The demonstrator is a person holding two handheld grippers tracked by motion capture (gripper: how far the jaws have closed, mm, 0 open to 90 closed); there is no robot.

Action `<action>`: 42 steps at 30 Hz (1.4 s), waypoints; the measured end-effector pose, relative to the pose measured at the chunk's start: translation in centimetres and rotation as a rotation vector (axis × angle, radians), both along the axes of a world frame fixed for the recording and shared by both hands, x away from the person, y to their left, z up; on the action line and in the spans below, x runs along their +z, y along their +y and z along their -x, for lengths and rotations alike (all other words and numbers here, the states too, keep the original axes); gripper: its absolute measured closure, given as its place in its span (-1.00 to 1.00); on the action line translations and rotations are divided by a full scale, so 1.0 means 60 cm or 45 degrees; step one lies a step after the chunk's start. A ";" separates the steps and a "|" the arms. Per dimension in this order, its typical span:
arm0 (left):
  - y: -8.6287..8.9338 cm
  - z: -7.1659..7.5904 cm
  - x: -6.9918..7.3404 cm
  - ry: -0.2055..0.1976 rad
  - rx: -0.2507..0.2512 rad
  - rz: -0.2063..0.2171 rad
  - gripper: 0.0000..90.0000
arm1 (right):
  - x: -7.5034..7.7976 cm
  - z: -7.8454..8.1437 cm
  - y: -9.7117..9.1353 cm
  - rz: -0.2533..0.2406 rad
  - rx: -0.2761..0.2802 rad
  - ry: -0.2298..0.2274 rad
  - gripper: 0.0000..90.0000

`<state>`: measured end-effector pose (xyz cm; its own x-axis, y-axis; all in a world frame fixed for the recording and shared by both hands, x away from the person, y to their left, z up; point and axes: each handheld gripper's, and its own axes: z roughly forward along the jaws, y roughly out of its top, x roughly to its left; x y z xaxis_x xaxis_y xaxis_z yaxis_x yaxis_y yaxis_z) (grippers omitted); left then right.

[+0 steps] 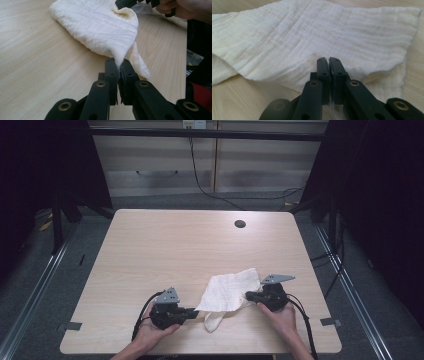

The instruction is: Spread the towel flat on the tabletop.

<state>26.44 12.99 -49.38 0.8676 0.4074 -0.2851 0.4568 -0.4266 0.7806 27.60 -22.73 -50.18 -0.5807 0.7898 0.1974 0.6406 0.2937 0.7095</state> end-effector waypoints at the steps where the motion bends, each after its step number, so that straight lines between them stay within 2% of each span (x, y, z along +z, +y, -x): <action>1: 0.000 0.000 0.000 0.000 0.000 0.000 0.92 | 0.000 0.000 0.000 0.000 0.000 0.000 0.95; 3: 0.014 -0.006 0.010 -0.014 0.032 0.028 0.92 | 0.006 0.004 0.000 0.027 -0.008 -0.038 0.95; 9: 0.048 -0.020 0.028 -0.066 0.095 0.029 0.92 | 0.025 0.009 -0.011 -0.024 -0.028 -0.101 0.95; 11: 0.057 -0.025 0.035 -0.070 0.112 0.055 0.92 | 0.036 0.012 -0.012 -0.019 -0.036 -0.152 0.95; 12: 0.057 -0.025 0.035 -0.070 0.112 0.055 0.92 | 0.036 0.012 -0.012 -0.019 -0.036 -0.152 0.95; 13: 0.064 -0.030 0.044 -0.100 0.128 0.057 0.92 | 0.048 0.012 -0.014 -0.045 -0.035 -0.187 0.95; 14: 0.064 -0.030 0.044 -0.100 0.128 0.057 0.92 | 0.048 0.012 -0.014 -0.045 -0.035 -0.187 0.95; 17: 0.078 -0.036 0.066 -0.162 0.155 0.066 0.92 | 0.072 0.007 -0.016 -0.085 -0.043 -0.243 0.95; 20: 0.088 -0.039 0.081 -0.202 0.170 0.064 0.92 | 0.092 0.005 -0.016 -0.123 -0.040 -0.277 0.95; 21: 0.088 -0.039 0.081 -0.202 0.170 0.064 0.92 | 0.092 0.005 -0.016 -0.123 -0.040 -0.277 0.95; 22: 0.091 -0.041 0.086 -0.208 0.174 0.070 0.92 | 0.104 0.001 -0.016 -0.161 -0.037 -0.302 0.95; 23: 0.096 -0.044 0.096 -0.221 0.201 0.078 0.92 | 0.111 -0.001 -0.015 -0.177 -0.036 -0.311 0.95; 24: 0.096 -0.044 0.096 -0.221 0.201 0.078 0.92 | 0.111 -0.001 -0.015 -0.177 -0.036 -0.311 0.95; 25: 0.101 -0.048 0.106 -0.228 0.222 0.105 0.92 | 0.126 -0.006 -0.013 -0.205 -0.035 -0.341 0.95; 27: 0.104 -0.051 0.111 -0.234 0.222 0.107 0.92 | 0.134 -0.008 -0.012 -0.218 -0.035 -0.355 0.95; 31: 0.114 -0.062 0.128 -0.257 0.243 0.121 0.92 | 0.170 -0.020 -0.006 -0.251 -0.010 -0.407 0.95; 34: 0.125 -0.073 0.145 -0.290 0.254 0.130 0.92 | 0.188 -0.023 -0.004 -0.267 -0.006 -0.444 0.95; 39: 0.132 -0.075 0.166 -0.318 0.251 0.170 0.92 | 0.208 -0.022 -0.003 -0.294 0.006 -0.492 0.95; 42: 0.135 -0.069 0.182 -0.351 0.244 0.189 0.92 | 0.220 -0.017 -0.003 -0.295 0.014 -0.509 0.95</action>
<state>30.57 21.10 -38.47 0.8319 0.5419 -0.1196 0.2813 -0.2260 0.9326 28.62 -22.90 -36.97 -0.6550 0.7448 0.1270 0.3013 0.1034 0.9479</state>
